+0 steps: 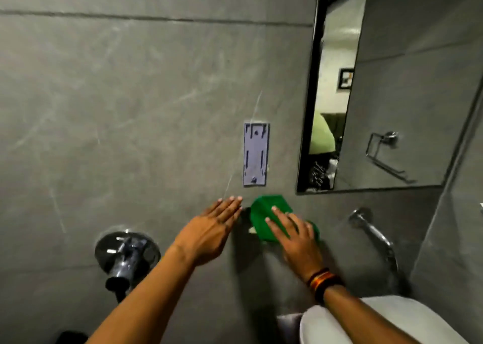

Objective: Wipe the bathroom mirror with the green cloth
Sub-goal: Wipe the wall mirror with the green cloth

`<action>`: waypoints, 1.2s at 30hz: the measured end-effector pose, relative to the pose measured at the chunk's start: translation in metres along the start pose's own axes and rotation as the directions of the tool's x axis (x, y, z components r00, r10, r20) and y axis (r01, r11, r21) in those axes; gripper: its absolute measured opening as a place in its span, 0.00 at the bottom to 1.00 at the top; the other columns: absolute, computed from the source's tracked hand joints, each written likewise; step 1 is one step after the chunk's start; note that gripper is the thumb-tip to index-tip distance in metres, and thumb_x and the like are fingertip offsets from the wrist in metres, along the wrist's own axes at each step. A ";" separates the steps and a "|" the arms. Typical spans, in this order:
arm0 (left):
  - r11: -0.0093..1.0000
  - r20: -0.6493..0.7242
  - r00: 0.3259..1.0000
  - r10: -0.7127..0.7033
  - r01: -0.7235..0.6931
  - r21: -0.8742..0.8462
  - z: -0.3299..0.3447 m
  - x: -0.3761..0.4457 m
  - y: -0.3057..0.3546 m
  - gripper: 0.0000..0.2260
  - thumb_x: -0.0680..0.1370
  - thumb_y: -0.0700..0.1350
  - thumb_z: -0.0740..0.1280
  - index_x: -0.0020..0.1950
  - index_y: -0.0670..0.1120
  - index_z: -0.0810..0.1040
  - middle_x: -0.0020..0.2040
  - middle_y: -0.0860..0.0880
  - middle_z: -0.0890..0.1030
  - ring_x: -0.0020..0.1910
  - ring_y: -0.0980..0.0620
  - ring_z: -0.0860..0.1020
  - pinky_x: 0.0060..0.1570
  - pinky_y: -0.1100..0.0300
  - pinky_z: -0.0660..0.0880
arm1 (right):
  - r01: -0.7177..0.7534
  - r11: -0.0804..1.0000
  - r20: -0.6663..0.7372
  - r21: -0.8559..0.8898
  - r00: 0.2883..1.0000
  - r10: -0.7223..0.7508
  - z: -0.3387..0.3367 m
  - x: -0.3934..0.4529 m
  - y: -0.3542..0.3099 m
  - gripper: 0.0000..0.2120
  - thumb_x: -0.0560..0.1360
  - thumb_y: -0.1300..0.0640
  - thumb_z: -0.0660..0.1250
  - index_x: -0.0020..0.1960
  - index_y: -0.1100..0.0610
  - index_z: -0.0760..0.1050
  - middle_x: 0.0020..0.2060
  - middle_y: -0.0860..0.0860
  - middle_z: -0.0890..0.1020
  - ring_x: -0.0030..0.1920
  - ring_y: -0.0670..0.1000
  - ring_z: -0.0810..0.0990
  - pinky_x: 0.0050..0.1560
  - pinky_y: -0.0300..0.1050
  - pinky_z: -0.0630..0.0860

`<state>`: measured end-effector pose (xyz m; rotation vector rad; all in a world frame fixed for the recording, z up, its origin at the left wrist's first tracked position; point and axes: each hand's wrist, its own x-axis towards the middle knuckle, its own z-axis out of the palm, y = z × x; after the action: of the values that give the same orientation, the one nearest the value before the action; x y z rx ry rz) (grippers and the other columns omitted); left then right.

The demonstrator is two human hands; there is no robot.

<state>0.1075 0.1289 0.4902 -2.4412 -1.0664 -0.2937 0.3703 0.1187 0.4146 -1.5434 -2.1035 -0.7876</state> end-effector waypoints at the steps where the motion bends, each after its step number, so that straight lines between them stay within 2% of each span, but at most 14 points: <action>1: 1.000 -0.075 0.997 0.018 -0.016 0.025 -0.018 0.014 -0.003 0.28 0.81 0.42 0.51 0.82 0.43 0.50 0.83 0.44 0.46 0.82 0.44 0.47 0.80 0.49 0.41 | -0.044 0.999 -0.056 -0.027 0.998 0.042 -0.013 0.012 0.014 0.32 0.70 0.61 0.58 0.75 0.48 0.67 0.75 0.51 0.70 0.68 0.57 0.69 0.57 0.53 0.65; 6: 0.986 -0.212 0.977 0.033 0.004 0.169 -0.087 0.062 -0.027 0.28 0.82 0.42 0.50 0.82 0.43 0.48 0.83 0.44 0.44 0.82 0.45 0.44 0.78 0.51 0.36 | -0.202 0.979 -0.128 -0.035 0.972 0.196 -0.032 0.042 0.055 0.40 0.70 0.66 0.56 0.81 0.54 0.51 0.82 0.53 0.50 0.81 0.56 0.50 0.75 0.63 0.49; 9: 0.978 -0.295 0.955 0.037 0.026 0.207 -0.120 0.085 -0.046 0.28 0.81 0.41 0.52 0.82 0.42 0.51 0.83 0.44 0.47 0.82 0.45 0.45 0.80 0.50 0.40 | -0.256 0.966 -0.041 -0.030 0.966 0.255 -0.010 0.036 0.060 0.40 0.70 0.63 0.65 0.80 0.57 0.54 0.81 0.54 0.40 0.80 0.58 0.54 0.76 0.65 0.47; 10: 0.977 -0.334 0.942 0.033 0.039 0.208 -0.131 0.095 -0.053 0.28 0.81 0.41 0.53 0.82 0.42 0.52 0.83 0.44 0.48 0.82 0.44 0.47 0.80 0.49 0.41 | -0.270 0.962 -0.041 -0.041 0.962 0.269 0.002 0.034 0.062 0.34 0.74 0.55 0.63 0.78 0.58 0.59 0.81 0.56 0.43 0.79 0.59 0.55 0.75 0.65 0.47; 12: 0.975 -0.390 0.921 0.003 0.084 0.208 -0.151 0.111 -0.067 0.28 0.81 0.41 0.55 0.81 0.41 0.53 0.83 0.44 0.49 0.82 0.43 0.49 0.80 0.49 0.44 | -0.309 0.951 0.018 -0.028 0.951 0.310 0.017 0.037 0.065 0.28 0.81 0.41 0.50 0.70 0.57 0.72 0.78 0.59 0.61 0.77 0.58 0.60 0.76 0.64 0.46; 14: 0.975 -0.410 0.910 -0.058 0.140 0.174 -0.163 0.126 -0.083 0.29 0.82 0.42 0.54 0.82 0.42 0.49 0.82 0.45 0.45 0.82 0.44 0.46 0.80 0.51 0.42 | -0.338 0.941 0.058 0.033 0.940 0.336 0.016 0.059 0.068 0.29 0.81 0.37 0.44 0.61 0.50 0.78 0.63 0.57 0.81 0.70 0.58 0.73 0.79 0.62 0.41; 15: 0.975 -0.408 0.909 -0.088 0.163 0.153 -0.165 0.132 -0.089 0.29 0.82 0.43 0.53 0.82 0.44 0.46 0.82 0.46 0.43 0.82 0.45 0.44 0.80 0.52 0.41 | -0.355 0.933 0.024 0.065 0.935 0.354 0.008 0.074 0.071 0.27 0.81 0.37 0.44 0.59 0.47 0.78 0.54 0.54 0.84 0.64 0.58 0.78 0.79 0.61 0.38; 17: 0.971 -0.423 0.900 -0.109 0.188 0.149 -0.162 0.137 -0.095 0.30 0.82 0.43 0.53 0.82 0.47 0.42 0.82 0.48 0.41 0.81 0.46 0.41 0.80 0.53 0.40 | -0.358 0.923 -0.144 0.143 0.915 0.377 -0.020 0.115 0.082 0.21 0.82 0.38 0.46 0.59 0.43 0.74 0.48 0.52 0.82 0.60 0.58 0.81 0.79 0.60 0.37; 19: 0.966 -0.447 0.887 -0.115 0.204 0.157 -0.154 0.141 -0.096 0.31 0.82 0.44 0.54 0.82 0.48 0.42 0.82 0.49 0.42 0.81 0.46 0.40 0.81 0.51 0.41 | -0.300 0.939 -0.318 0.167 0.885 0.340 -0.061 0.166 0.100 0.17 0.82 0.39 0.48 0.63 0.42 0.71 0.57 0.54 0.79 0.71 0.60 0.72 0.79 0.62 0.38; 21: 0.963 -0.464 0.878 -0.116 0.215 0.165 -0.146 0.145 -0.099 0.32 0.81 0.43 0.57 0.82 0.47 0.44 0.83 0.48 0.46 0.82 0.45 0.43 0.80 0.50 0.43 | -0.254 0.955 -0.461 0.151 0.837 0.296 -0.109 0.224 0.119 0.18 0.82 0.40 0.49 0.67 0.42 0.69 0.70 0.55 0.71 0.80 0.58 0.55 0.79 0.64 0.41; 24: 0.955 -0.472 0.874 -0.117 0.229 0.189 -0.135 0.150 -0.106 0.35 0.78 0.43 0.61 0.82 0.45 0.49 0.83 0.46 0.50 0.83 0.45 0.46 0.79 0.49 0.46 | -0.225 0.960 -0.611 0.165 0.741 0.279 -0.187 0.306 0.144 0.19 0.81 0.40 0.51 0.67 0.45 0.68 0.73 0.57 0.70 0.79 0.58 0.57 0.78 0.66 0.48; 29: 0.953 -0.506 0.859 -0.081 0.215 0.212 -0.119 0.159 -0.122 0.35 0.77 0.44 0.60 0.82 0.46 0.51 0.84 0.47 0.51 0.83 0.47 0.47 0.80 0.49 0.46 | -0.249 0.951 -0.636 0.182 0.708 0.307 -0.293 0.396 0.178 0.25 0.80 0.39 0.50 0.73 0.48 0.67 0.78 0.58 0.62 0.79 0.59 0.56 0.78 0.66 0.47; 33: 0.952 -0.543 0.839 -0.037 0.194 0.236 -0.112 0.163 -0.129 0.32 0.79 0.45 0.59 0.82 0.45 0.54 0.84 0.47 0.52 0.82 0.46 0.51 0.81 0.48 0.46 | -0.217 0.967 -0.663 0.130 0.707 0.248 -0.303 0.405 0.200 0.26 0.80 0.39 0.49 0.73 0.49 0.67 0.77 0.57 0.64 0.79 0.57 0.56 0.79 0.63 0.46; 36: 0.953 -0.574 0.819 -0.012 0.184 0.242 -0.113 0.162 -0.128 0.30 0.80 0.45 0.56 0.82 0.44 0.54 0.83 0.46 0.54 0.82 0.45 0.53 0.81 0.47 0.49 | -0.297 0.935 -0.657 0.196 0.668 0.350 -0.304 0.394 0.236 0.27 0.81 0.39 0.50 0.72 0.52 0.68 0.75 0.59 0.67 0.78 0.58 0.60 0.78 0.62 0.48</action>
<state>0.1220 0.2532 0.6899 -1.8542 -0.8857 -0.7884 0.4763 0.2564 0.9374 -1.2582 -1.2514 -0.9466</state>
